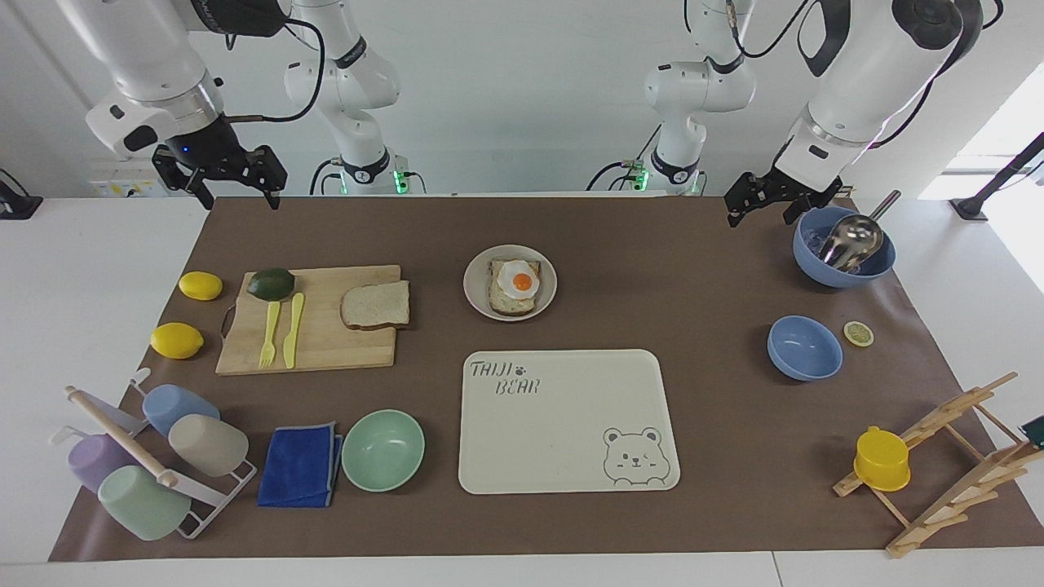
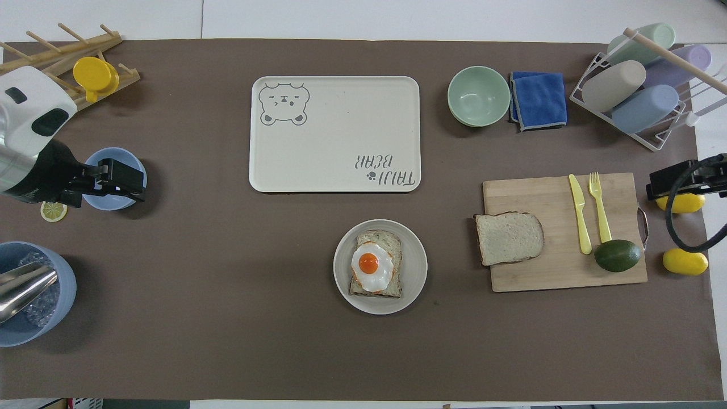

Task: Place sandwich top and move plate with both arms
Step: 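Reach the right gripper down to the bread slice on the cutting board, then grasp the bread slice with the right gripper and carry it toward the plate, then lower the bread onto the egg toast and open the right gripper, then withdraw the right gripper while the left gripper reaches the plate rim, then grasp the plate rim with the left gripper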

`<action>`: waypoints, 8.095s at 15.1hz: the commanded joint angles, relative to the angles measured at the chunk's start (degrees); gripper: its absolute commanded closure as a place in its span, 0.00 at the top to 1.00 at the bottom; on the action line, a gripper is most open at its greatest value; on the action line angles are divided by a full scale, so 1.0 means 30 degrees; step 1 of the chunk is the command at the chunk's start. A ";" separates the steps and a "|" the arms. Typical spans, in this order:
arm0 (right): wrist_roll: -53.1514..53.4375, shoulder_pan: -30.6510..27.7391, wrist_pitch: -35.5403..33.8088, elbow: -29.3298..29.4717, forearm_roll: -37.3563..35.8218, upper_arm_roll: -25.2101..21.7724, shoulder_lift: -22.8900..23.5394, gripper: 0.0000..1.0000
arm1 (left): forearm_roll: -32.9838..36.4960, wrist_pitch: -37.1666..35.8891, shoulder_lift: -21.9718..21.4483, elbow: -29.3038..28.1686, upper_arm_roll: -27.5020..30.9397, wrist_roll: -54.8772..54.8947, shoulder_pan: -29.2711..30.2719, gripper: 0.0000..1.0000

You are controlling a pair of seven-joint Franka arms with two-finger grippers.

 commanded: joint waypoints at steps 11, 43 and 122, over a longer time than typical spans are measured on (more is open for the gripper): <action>-0.0347 -0.0283 -0.0574 0.0047 0.0622 -0.0061 -0.0130 1.00 | -0.0097 -0.0300 -0.0062 0.0109 0.0025 -0.0022 0.0045 1.00; 0.8705 0.8331 1.0760 -1.1231 -0.6875 0.0407 0.4470 0.86 | -0.0097 -0.0300 -0.0062 0.0109 0.0025 -0.0022 0.0045 1.00; -0.1256 0.0599 0.1123 -0.0655 0.0533 -0.1703 0.0662 1.00 | -0.6220 1.9707 0.1314 -1.4481 -0.0180 -0.5442 -0.9944 0.70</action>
